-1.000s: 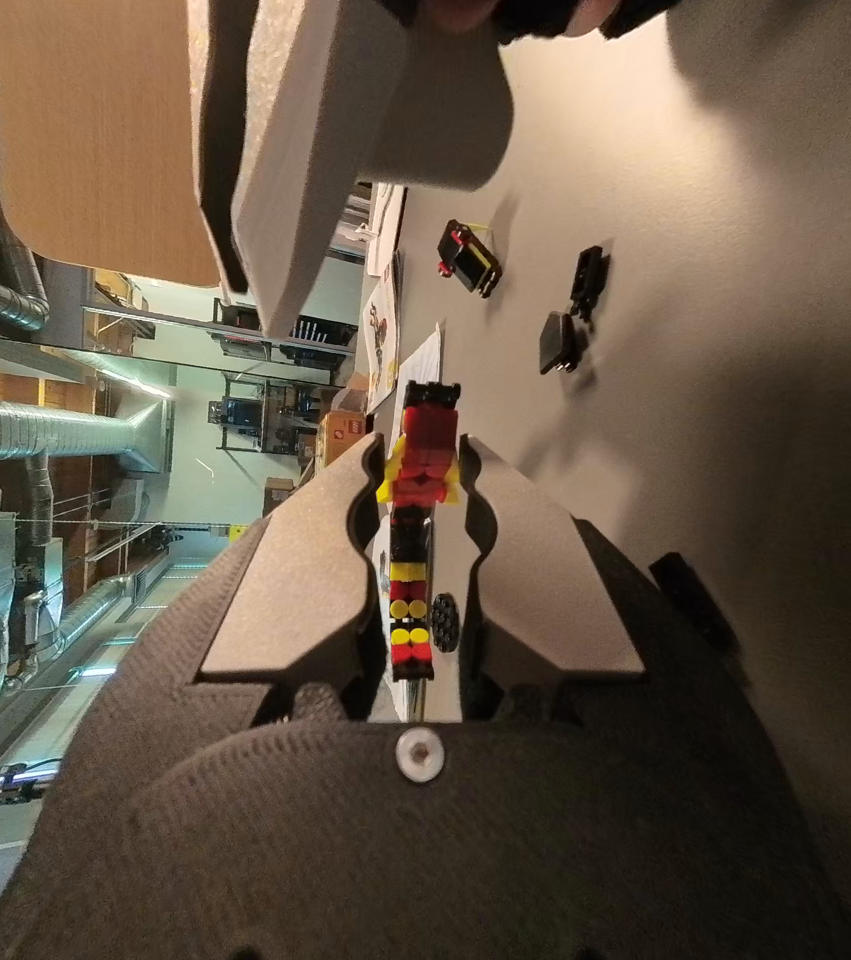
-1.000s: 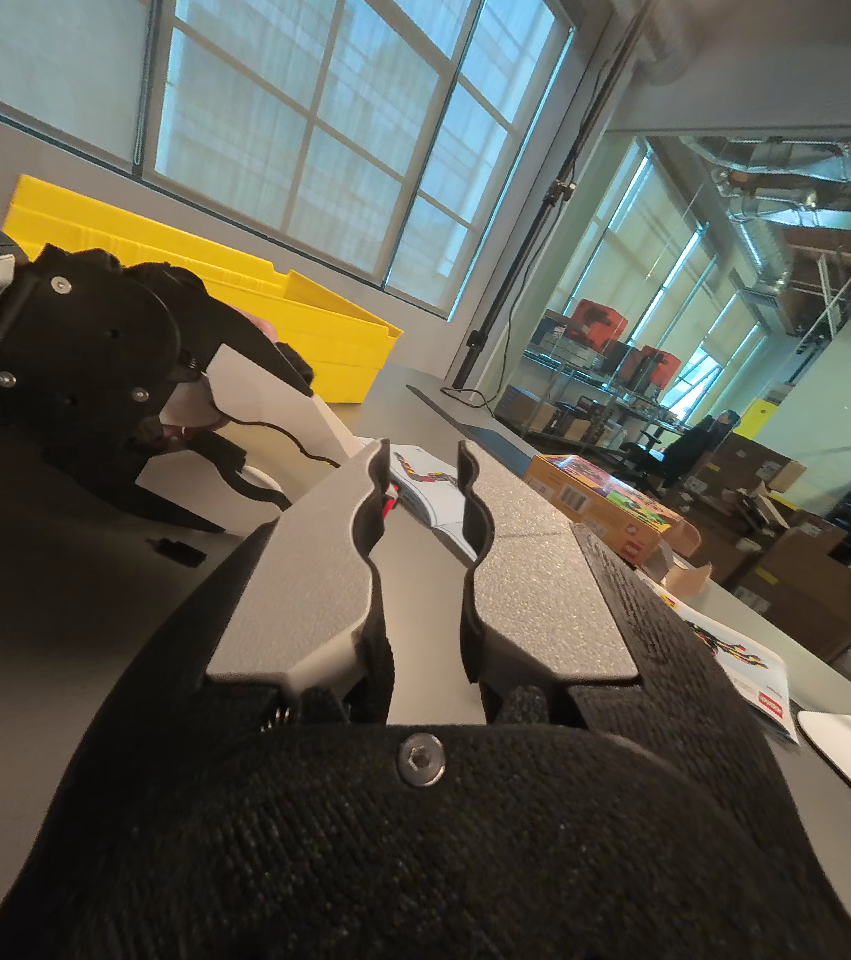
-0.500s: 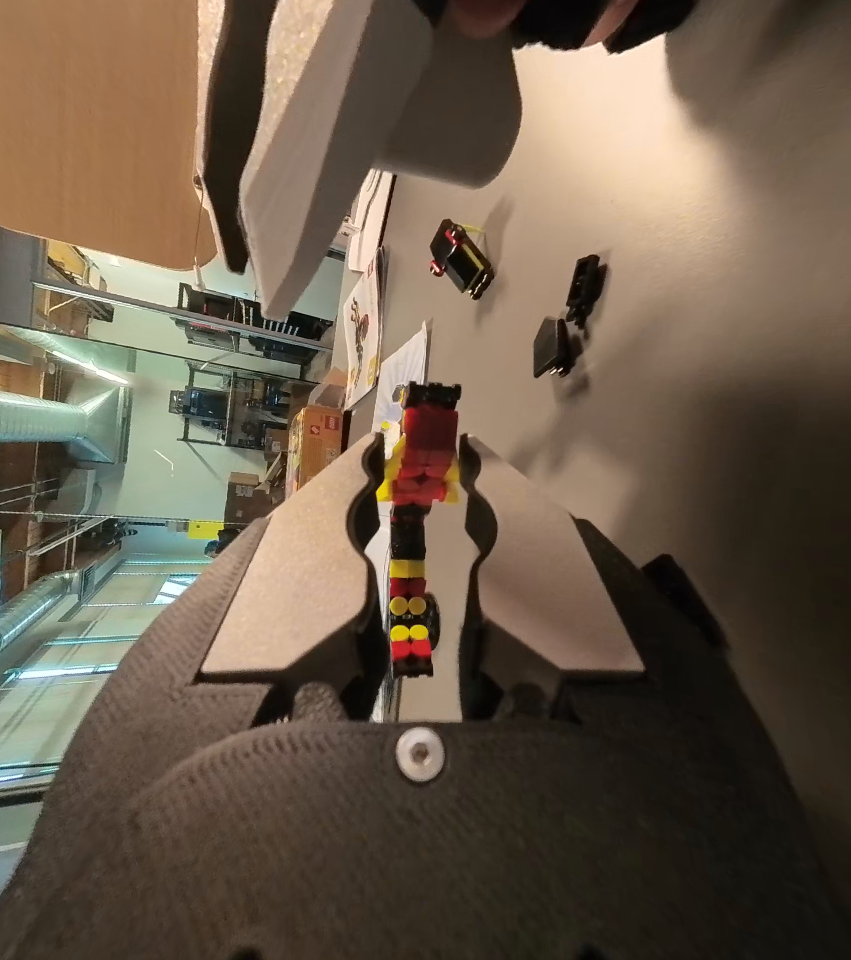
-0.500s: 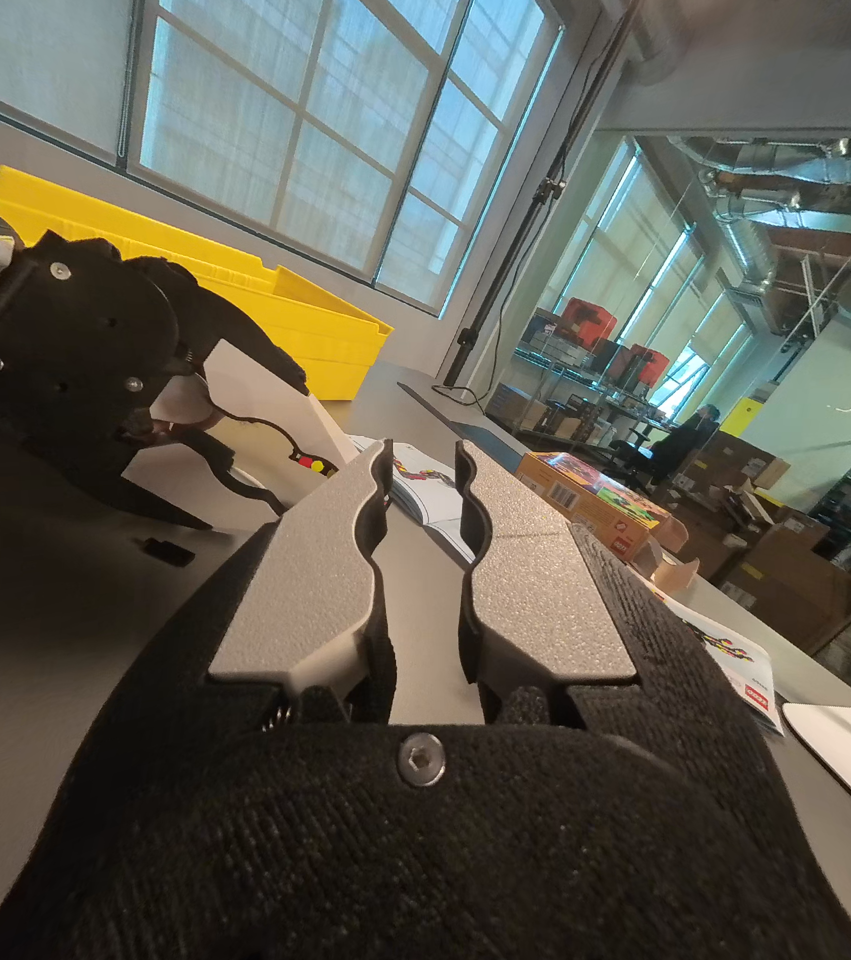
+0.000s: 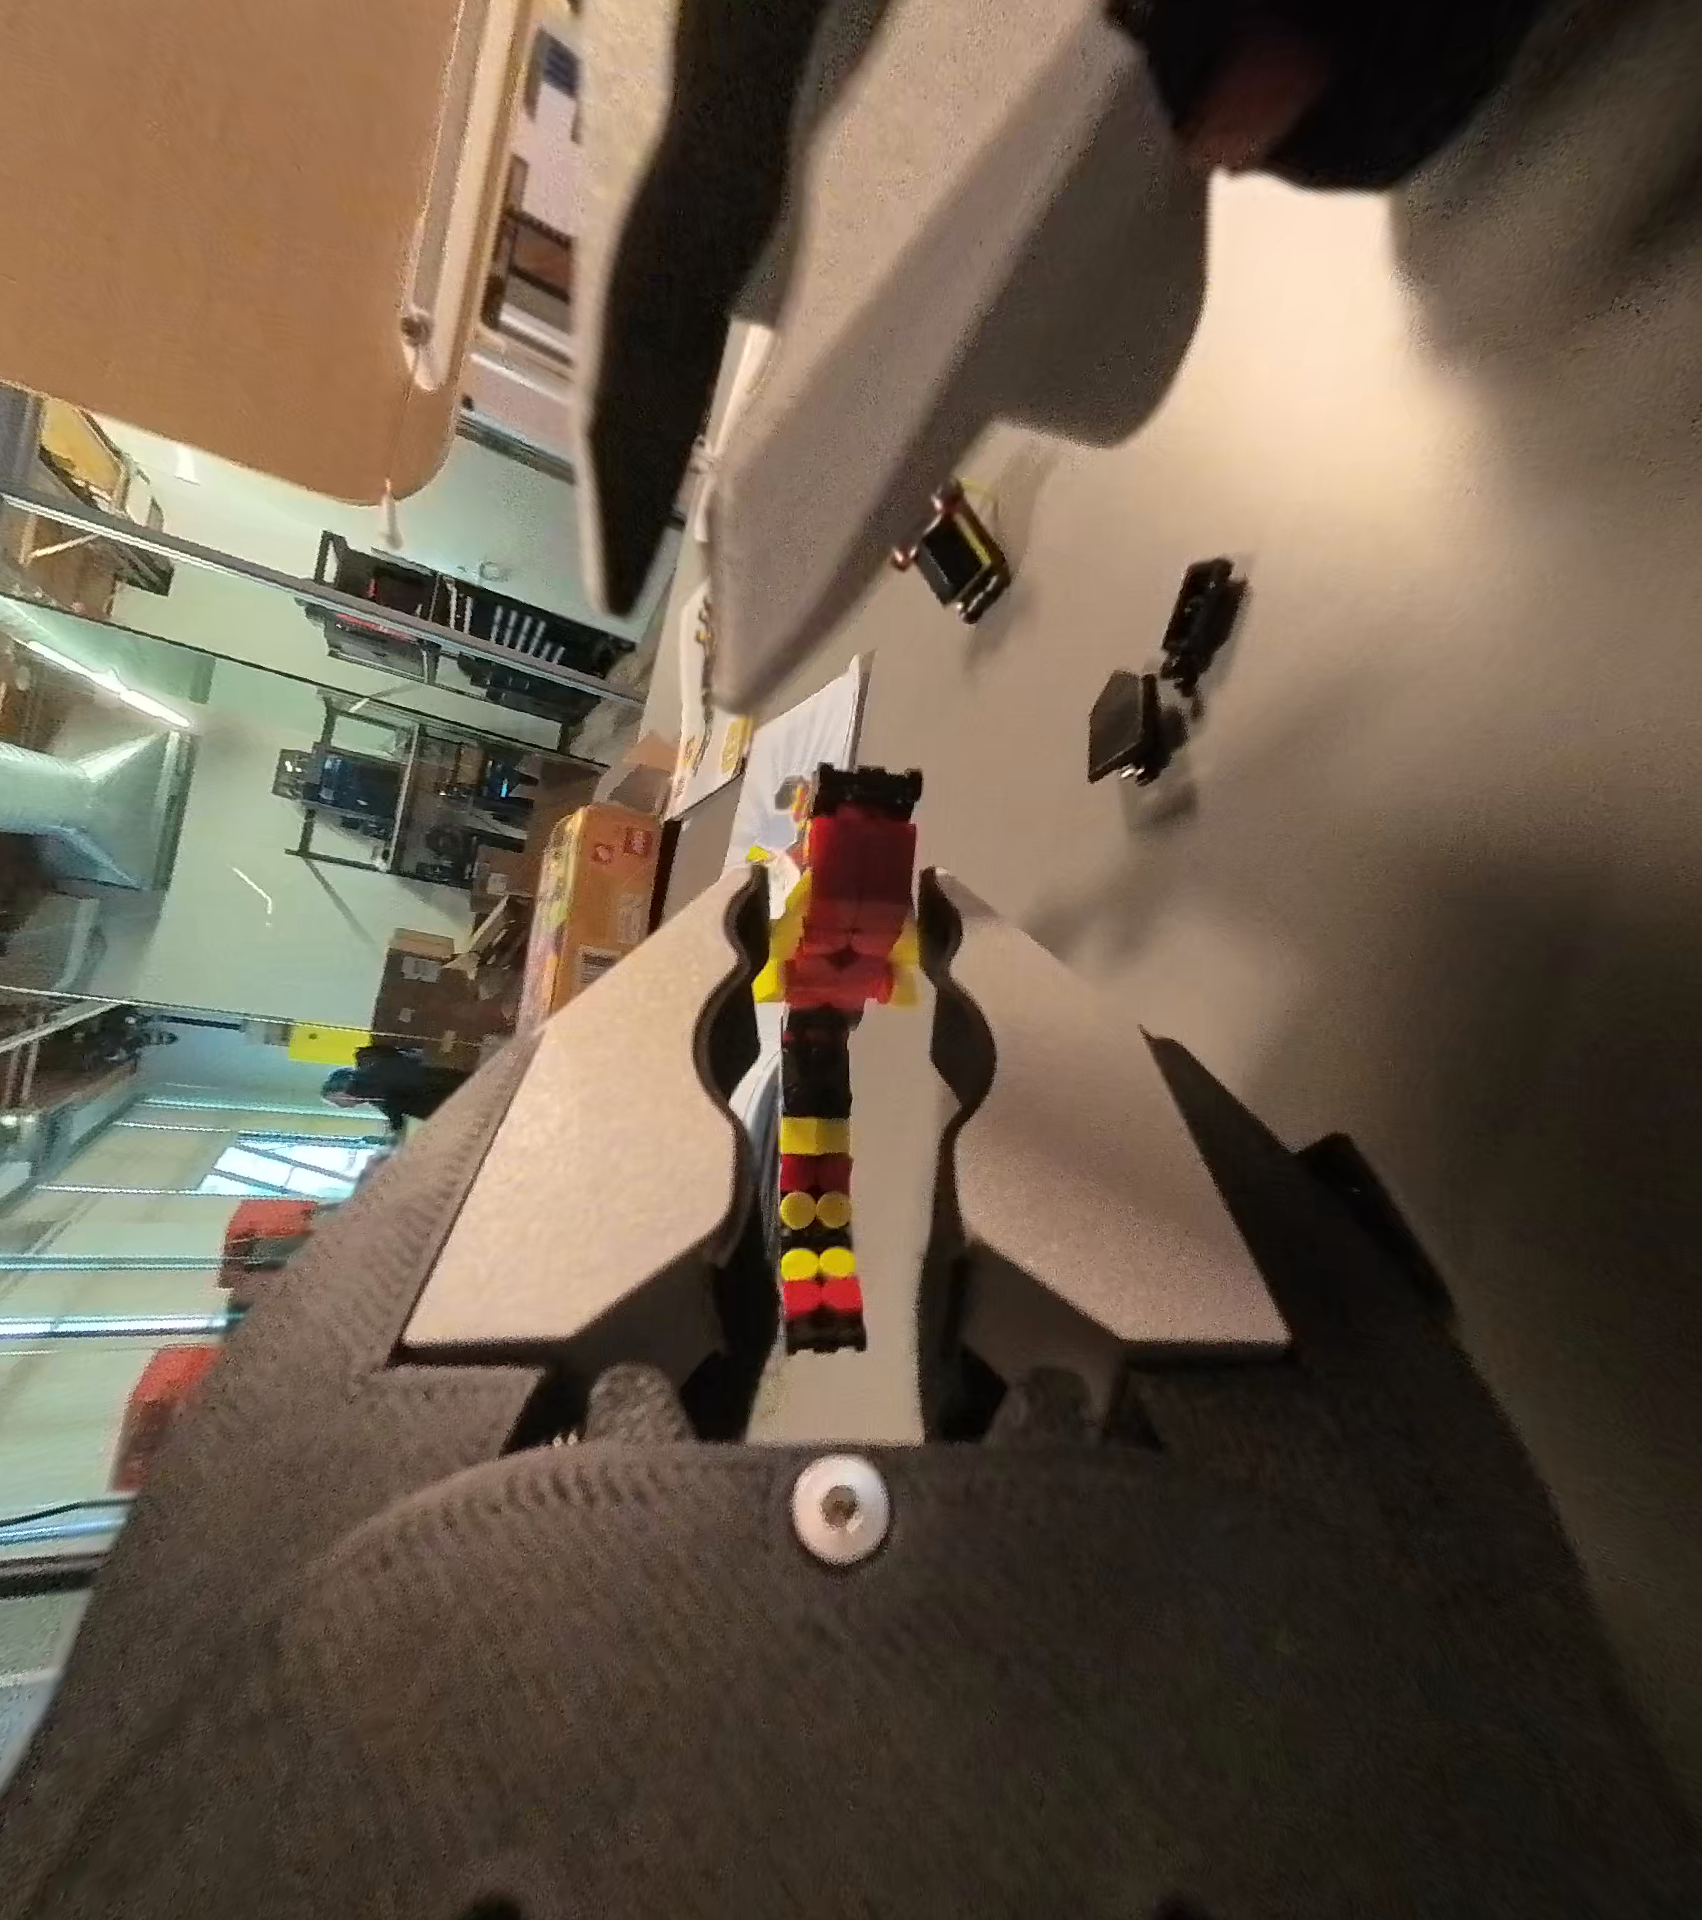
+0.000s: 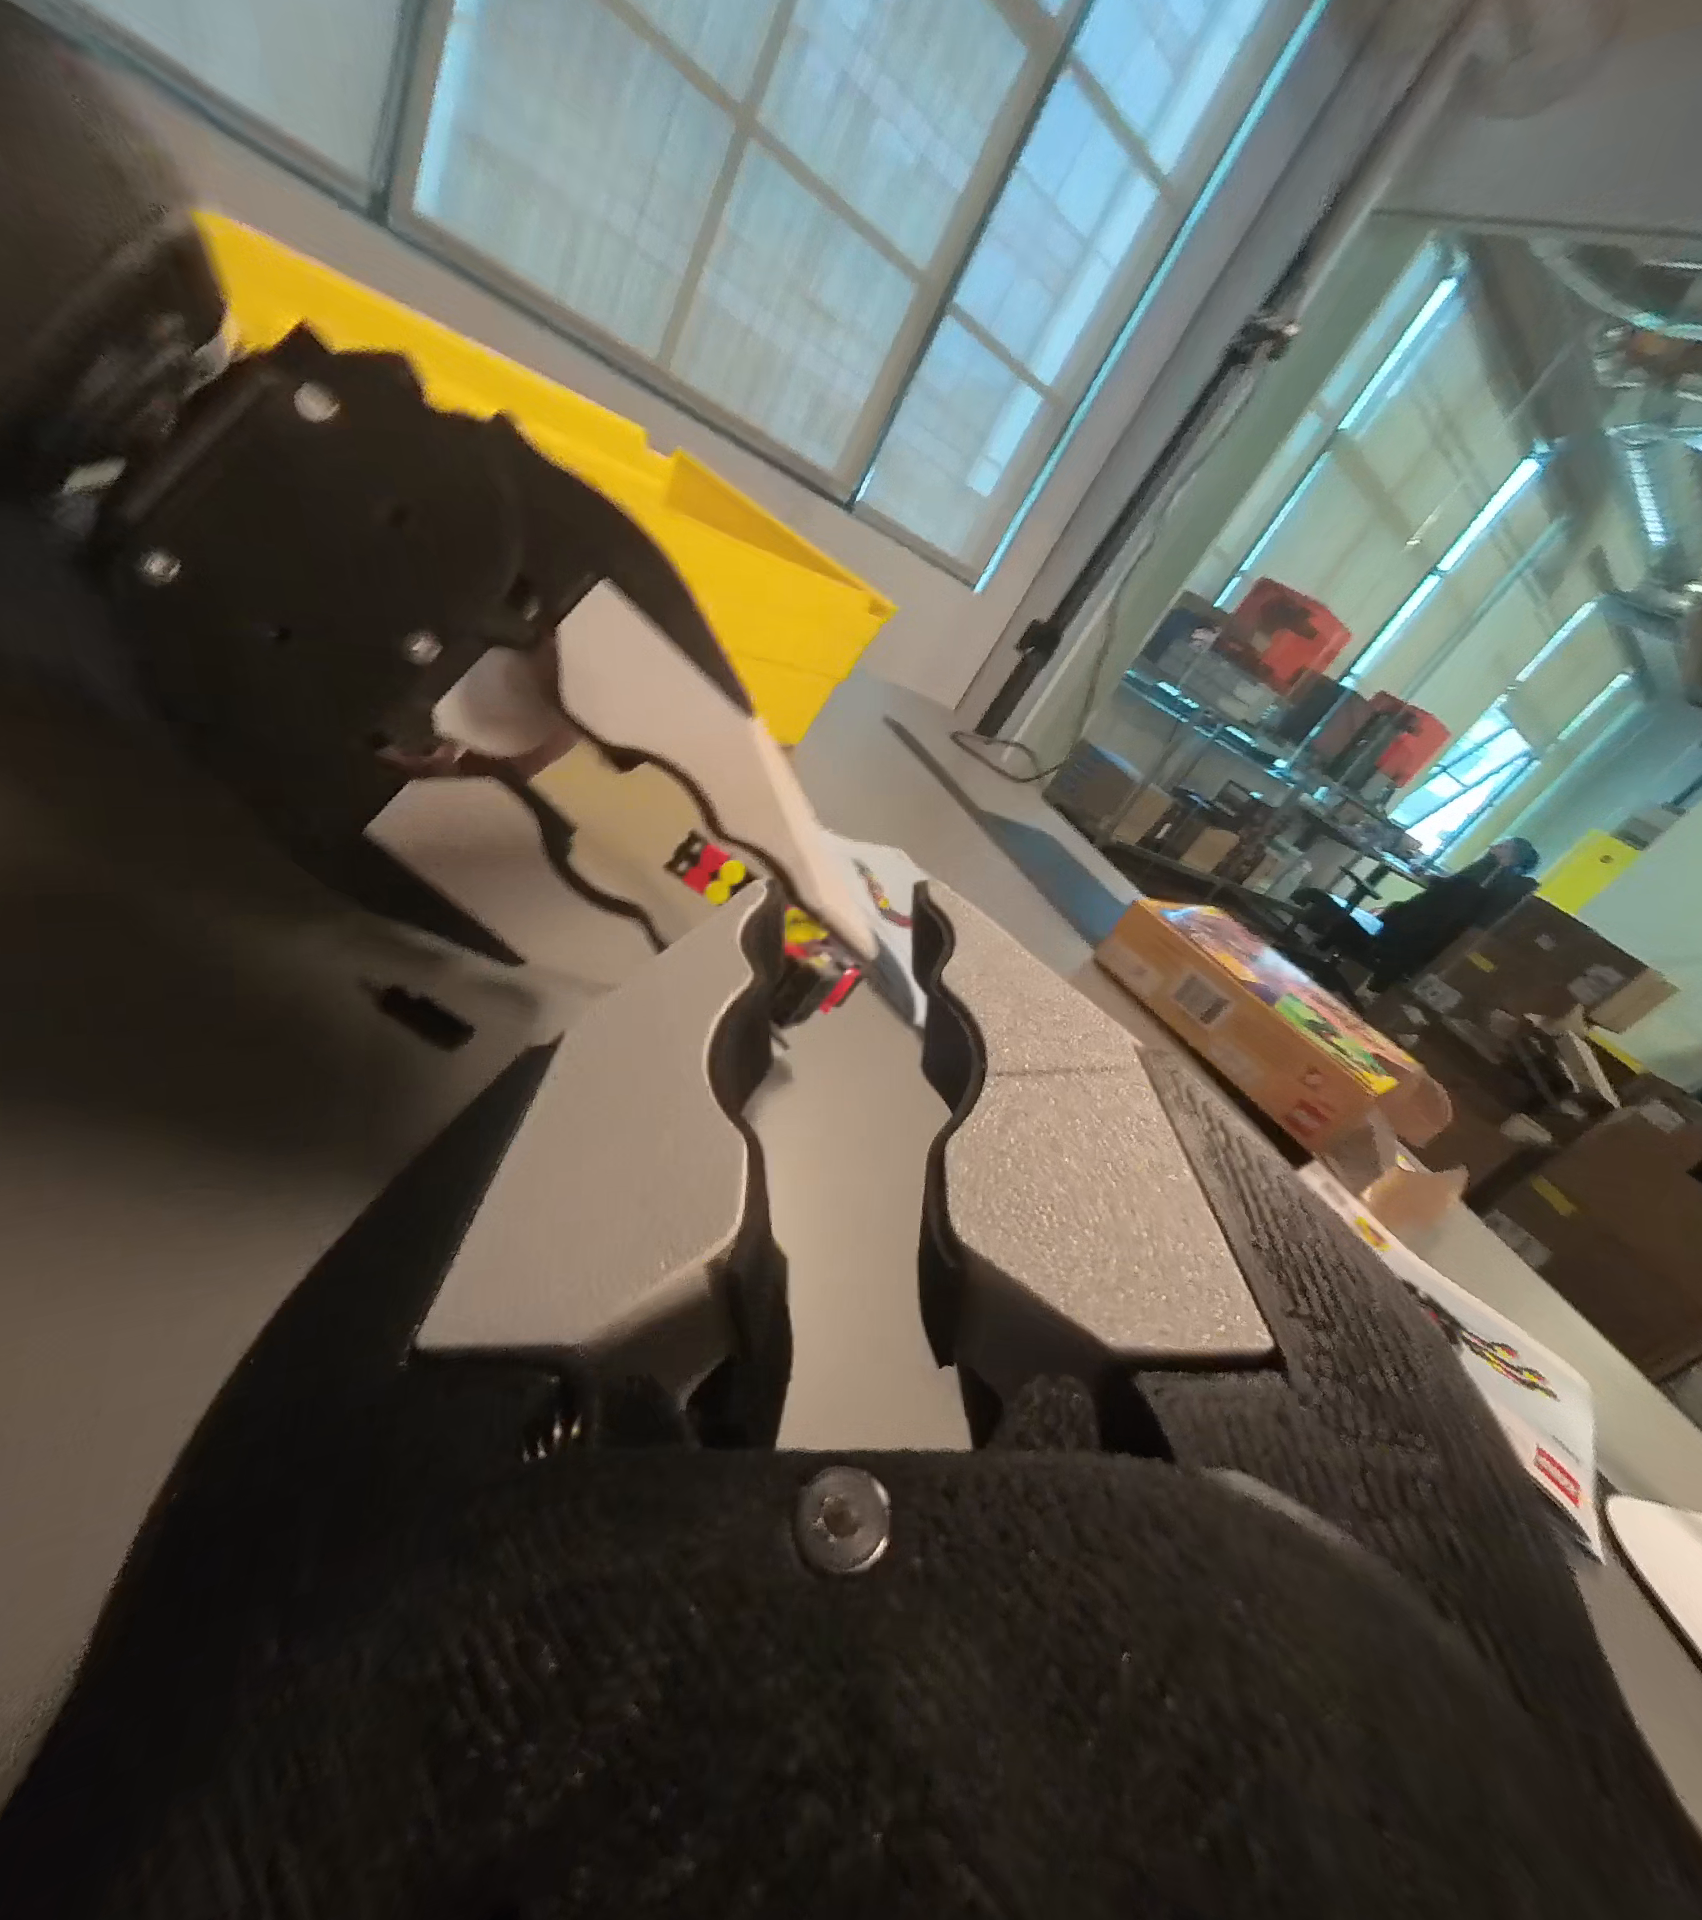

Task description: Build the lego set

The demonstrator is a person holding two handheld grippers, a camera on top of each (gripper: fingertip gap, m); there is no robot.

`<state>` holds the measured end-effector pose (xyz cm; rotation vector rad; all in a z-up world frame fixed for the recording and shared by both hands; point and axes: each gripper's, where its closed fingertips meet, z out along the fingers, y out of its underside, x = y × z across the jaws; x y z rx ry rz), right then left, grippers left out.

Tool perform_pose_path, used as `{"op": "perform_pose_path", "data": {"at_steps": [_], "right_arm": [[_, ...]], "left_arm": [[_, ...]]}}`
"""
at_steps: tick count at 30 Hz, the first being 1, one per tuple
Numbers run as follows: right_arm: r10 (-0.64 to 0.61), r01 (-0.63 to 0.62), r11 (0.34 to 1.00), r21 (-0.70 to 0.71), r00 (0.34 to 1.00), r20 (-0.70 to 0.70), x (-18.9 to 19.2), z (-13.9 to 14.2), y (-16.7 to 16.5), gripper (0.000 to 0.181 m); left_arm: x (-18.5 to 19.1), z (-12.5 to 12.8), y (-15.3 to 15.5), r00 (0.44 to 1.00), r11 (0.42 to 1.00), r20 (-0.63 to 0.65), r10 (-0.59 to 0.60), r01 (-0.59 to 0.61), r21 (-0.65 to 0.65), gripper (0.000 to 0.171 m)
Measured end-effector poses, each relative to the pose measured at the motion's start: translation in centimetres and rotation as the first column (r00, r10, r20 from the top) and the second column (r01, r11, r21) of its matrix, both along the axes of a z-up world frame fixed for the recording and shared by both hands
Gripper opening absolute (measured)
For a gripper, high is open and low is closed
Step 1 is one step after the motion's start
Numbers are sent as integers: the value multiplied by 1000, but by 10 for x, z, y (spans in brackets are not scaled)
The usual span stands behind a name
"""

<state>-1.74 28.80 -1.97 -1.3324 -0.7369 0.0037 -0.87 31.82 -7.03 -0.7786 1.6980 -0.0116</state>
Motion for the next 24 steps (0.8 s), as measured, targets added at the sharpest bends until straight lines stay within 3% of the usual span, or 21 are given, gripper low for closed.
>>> {"op": "perform_pose_path", "data": {"at_steps": [6, 9, 13, 16, 20, 24], "right_arm": [[7, 2, 999, -42, 980, 200, -15, -24, 0, 28], [54, -41, 997, -61, 970, 239, -20, -30, -4, 35], [194, -181, 978, -105, 973, 126, -21, -22, -16, 34], [291, -282, 947, -154, 956, 37, -21, -18, -25, 17], [386, -391, 897, -208, 920, -64, -23, -14, -35, 20], [440, -446, 858, -255, 894, -82, -28, -18, -41, 19]], "left_arm": [[1, 3, -6, 999, 986, 43, -34, 41, -164, 27], [-1, 1, -16, 993, 958, 35, -115, 120, -261, 28], [-6, 7, -42, 954, 860, 75, -290, 294, -417, 28], [-11, 14, -55, 924, 782, 111, -365, 369, -502, 27], [-15, 14, -67, 899, 685, 122, -420, 403, -607, 27], [-17, 12, -76, 880, 635, 118, -461, 419, -649, 27]]}}
